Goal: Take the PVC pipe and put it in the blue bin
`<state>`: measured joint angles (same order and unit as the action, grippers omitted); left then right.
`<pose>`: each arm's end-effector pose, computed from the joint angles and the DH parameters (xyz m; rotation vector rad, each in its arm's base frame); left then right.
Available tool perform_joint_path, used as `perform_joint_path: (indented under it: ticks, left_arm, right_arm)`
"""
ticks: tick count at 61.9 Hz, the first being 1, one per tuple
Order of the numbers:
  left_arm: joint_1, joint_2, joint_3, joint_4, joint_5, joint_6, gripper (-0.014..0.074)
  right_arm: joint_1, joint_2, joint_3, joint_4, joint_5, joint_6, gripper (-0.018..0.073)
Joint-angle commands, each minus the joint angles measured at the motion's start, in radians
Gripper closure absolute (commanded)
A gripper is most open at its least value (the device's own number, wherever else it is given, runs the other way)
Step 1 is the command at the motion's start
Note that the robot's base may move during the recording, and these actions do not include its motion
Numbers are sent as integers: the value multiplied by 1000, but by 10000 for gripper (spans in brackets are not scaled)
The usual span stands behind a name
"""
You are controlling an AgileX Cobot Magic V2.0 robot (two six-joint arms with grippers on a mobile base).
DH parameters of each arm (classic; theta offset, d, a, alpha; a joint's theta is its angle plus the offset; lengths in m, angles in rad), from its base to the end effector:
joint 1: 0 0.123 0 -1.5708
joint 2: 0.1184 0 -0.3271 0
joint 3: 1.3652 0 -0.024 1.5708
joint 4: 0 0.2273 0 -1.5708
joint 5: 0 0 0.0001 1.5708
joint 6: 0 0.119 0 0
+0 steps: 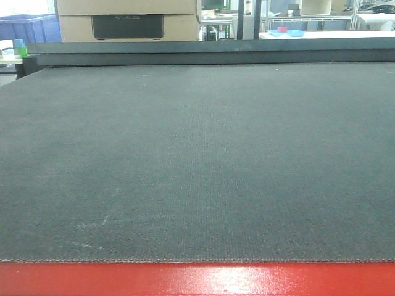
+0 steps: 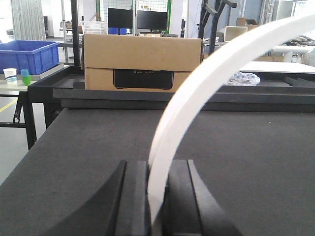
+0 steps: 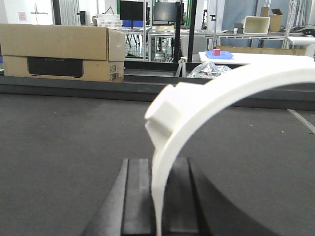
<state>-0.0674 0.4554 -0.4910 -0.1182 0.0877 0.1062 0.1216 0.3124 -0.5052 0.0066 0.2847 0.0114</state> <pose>0.0666 -0.0057 0.3564 0.0511 1.5347 -0.0707 0.0333 0.0043 0.3448 -0.0833 1.5744 0.1107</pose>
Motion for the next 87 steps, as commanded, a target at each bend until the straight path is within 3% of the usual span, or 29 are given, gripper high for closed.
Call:
perform_joint_path:
  ticks: [1, 87]
  left_arm:
    - [3, -4, -2, -8, -15, 0, 707]
    - [3, -4, -2, -8, -15, 0, 707]
  right_arm:
    - [2, -6, 1, -12, -31, -5, 721]
    - [2, -6, 1, -12, -31, -5, 721]
